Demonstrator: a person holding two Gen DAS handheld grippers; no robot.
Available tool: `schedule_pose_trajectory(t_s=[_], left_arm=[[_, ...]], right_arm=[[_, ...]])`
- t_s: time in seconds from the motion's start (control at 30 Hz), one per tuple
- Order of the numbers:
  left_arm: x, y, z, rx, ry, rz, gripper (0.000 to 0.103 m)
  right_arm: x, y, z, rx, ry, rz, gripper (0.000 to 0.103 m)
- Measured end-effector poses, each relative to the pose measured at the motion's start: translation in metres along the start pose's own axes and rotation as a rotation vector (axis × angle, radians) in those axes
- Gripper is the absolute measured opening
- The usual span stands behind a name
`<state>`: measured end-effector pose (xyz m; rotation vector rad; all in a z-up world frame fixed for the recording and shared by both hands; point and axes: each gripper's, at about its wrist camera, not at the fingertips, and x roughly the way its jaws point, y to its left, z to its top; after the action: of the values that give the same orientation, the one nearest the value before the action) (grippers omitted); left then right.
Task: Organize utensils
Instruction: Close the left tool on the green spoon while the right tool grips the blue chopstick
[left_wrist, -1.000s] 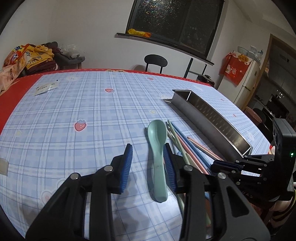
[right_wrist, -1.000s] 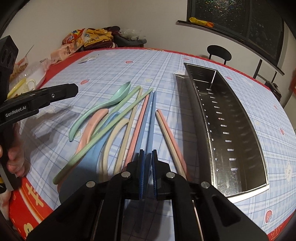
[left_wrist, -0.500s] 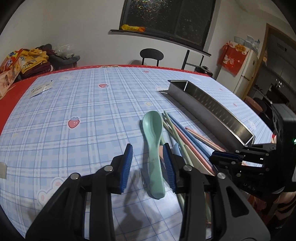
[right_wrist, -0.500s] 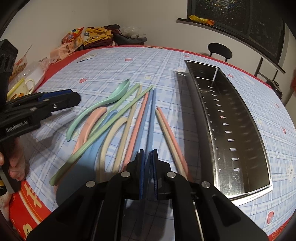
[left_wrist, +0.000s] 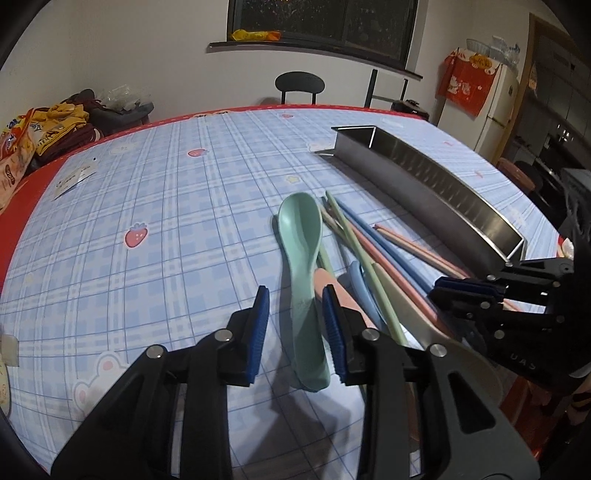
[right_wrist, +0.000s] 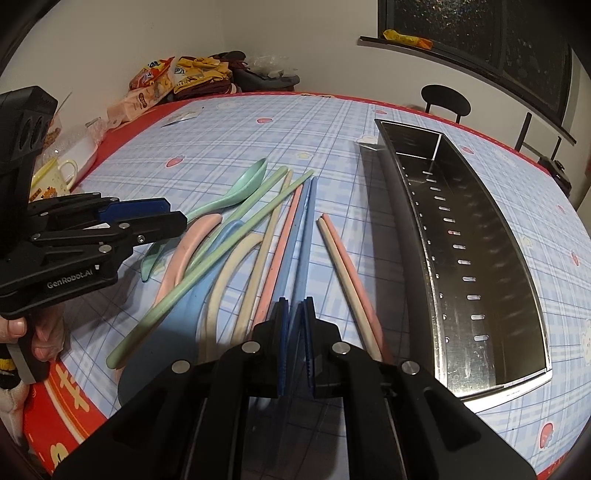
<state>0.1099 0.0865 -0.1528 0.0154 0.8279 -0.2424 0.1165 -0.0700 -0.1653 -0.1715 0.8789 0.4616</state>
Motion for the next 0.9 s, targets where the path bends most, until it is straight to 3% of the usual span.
schedule_pose_trajectory(t_s=[0.4,0.7,0.83,0.9], left_arm=[[0.014,0.0,0.001,-0.004,0.065,0.031,0.028],[0.015,0.003,0.0,-0.021,0.066,0.025,0.026],[0.016,0.003,0.001,-0.031,0.066,0.043,0.017],[0.015,0.006,0.0,-0.045,0.061,0.026,0.017]], right_arm=[[0.001,-0.001,0.0,0.014,-0.002,0.007,0.009],[0.004,0.002,0.004,-0.001,0.004,-0.006,0.009],[0.005,0.004,0.005,-0.009,0.007,-0.013,0.01],[0.006,0.002,0.006,-0.005,0.008,-0.007,0.01]])
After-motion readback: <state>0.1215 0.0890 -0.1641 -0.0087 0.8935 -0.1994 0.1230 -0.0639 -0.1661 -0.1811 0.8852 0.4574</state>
